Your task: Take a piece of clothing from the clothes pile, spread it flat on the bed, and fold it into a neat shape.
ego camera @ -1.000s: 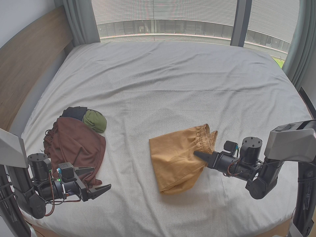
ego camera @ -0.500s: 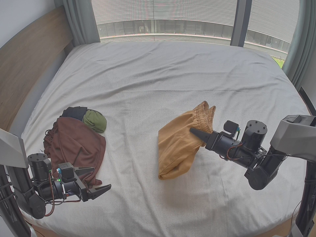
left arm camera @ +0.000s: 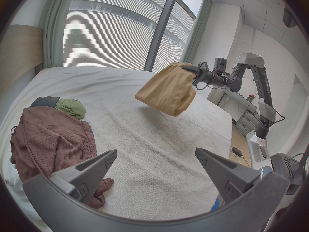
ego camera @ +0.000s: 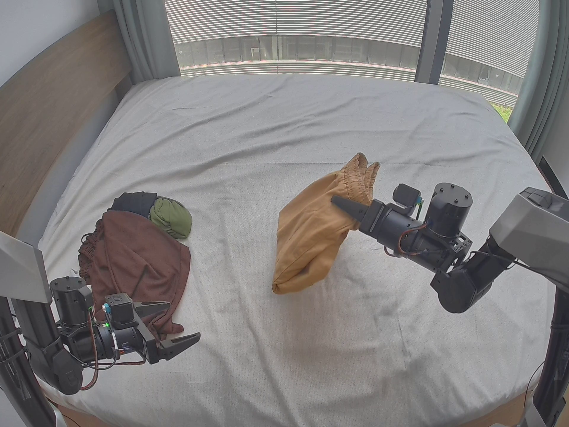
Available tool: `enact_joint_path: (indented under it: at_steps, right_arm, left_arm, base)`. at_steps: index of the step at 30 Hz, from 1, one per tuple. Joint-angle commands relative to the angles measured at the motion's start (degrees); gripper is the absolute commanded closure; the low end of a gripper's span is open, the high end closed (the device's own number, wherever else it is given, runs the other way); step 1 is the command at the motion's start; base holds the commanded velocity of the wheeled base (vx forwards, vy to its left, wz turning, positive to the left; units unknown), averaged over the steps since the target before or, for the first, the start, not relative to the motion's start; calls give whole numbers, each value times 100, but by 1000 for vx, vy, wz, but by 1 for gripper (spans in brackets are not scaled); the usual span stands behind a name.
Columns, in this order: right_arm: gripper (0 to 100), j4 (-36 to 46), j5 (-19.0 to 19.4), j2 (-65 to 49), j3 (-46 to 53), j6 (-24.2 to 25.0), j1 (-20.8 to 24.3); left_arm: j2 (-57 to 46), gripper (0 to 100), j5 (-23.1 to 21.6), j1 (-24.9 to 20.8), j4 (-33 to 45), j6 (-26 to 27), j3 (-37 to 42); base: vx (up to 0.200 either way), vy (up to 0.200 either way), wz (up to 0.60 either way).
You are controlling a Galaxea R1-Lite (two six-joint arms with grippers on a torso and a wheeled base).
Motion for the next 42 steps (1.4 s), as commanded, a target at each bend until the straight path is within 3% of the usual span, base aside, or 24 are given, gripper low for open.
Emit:
enact_joint_path:
  at_steps: [1, 13, 42]
  right_arm:
    - [100, 375, 12, 18, -643, 42, -5]
    - [100, 1262, 21, 519, -2014, 139, -40]
    - [100, 1869, 39, 1556, -3421, 103, 162]
  left_arm:
    - [38, 0, -1, -4, -1, 0, 0]
    - [56, 0, -1, -4, -1, -9, 36]
    - [231, 0, -36, 14, -1, 17, 62]
  base:
    - [0, 0, 0]
    - [0, 0, 0]
    - [0, 0, 0]
